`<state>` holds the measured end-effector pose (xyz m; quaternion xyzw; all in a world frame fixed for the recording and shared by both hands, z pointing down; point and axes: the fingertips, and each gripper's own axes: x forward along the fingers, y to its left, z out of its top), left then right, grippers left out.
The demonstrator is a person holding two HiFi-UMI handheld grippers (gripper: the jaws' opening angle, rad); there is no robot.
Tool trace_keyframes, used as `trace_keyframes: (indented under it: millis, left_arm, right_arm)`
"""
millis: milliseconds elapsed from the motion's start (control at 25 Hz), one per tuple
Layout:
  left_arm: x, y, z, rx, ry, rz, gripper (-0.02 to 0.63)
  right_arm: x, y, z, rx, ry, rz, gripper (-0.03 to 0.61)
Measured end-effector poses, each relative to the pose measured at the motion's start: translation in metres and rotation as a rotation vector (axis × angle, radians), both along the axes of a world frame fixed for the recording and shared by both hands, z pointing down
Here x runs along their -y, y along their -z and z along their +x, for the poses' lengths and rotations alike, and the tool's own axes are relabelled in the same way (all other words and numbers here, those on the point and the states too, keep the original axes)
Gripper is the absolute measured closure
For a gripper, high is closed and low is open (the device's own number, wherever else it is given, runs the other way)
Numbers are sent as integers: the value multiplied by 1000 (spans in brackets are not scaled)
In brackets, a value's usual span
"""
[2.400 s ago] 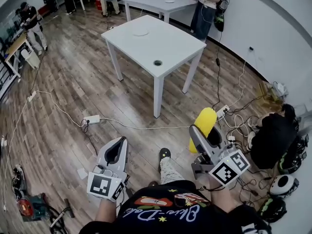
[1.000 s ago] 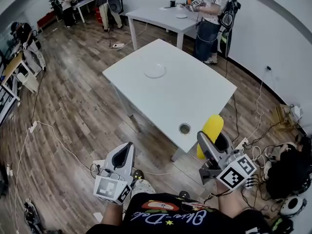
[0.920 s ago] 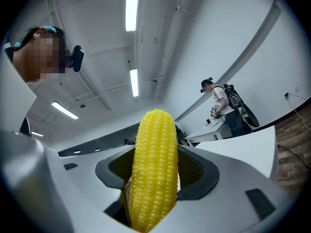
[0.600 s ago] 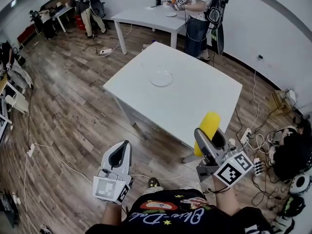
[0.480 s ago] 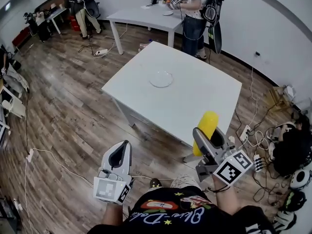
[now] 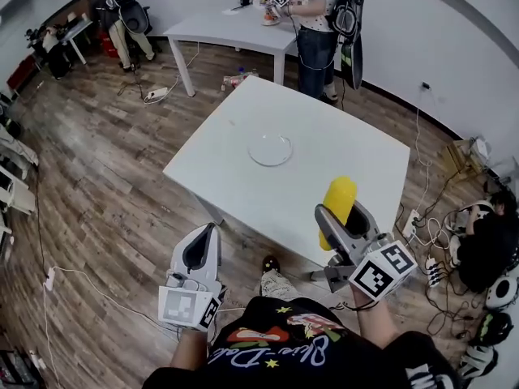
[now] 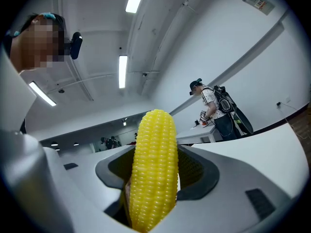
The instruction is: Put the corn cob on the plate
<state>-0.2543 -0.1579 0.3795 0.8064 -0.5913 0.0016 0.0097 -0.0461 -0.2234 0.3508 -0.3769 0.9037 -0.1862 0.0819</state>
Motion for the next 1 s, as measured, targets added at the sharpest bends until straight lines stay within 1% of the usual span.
trace_keyframes:
  millis: [160, 320, 440, 560, 680, 760, 840, 880, 960, 1000]
  left_arm:
    - [63, 0, -21, 20, 8, 6, 617]
    - [123, -4, -34, 36, -12, 4, 617]
    - [163, 4, -42, 41, -43, 26, 617]
    - [197, 8, -49, 20, -89, 24, 617]
    - [226, 2, -50, -5, -146, 9, 617]
    - [243, 0, -49, -10, -196, 6, 617]
    - [253, 0, -46, -9, -255, 23, 617]
    - [255, 0, -44, -9, -280, 35, 617]
    - [263, -1, -43, -8, -311, 48, 617]
    - [267, -3, -44, -7, -322, 44, 617]
  right_arm:
    - [68, -14, -25, -24, 0, -25, 339]
    - [122, -35, -47, -46, 16, -62, 339]
    - [152, -37, -59, -65, 20, -63, 339]
    - [179, -40, -77, -84, 19, -79, 339]
    - [207, -53, -94, -175, 7, -85, 339]
    - [226, -66, -106, -227, -6, -105, 339]
    - [238, -83, -117, -265, -21, -141, 339]
    - [243, -93, -121, -301, -33, -154, 339]
    - [253, -112, -125, -379, -57, -178, 339]
    - [258, -121, -127, -400, -63, -197, 339]
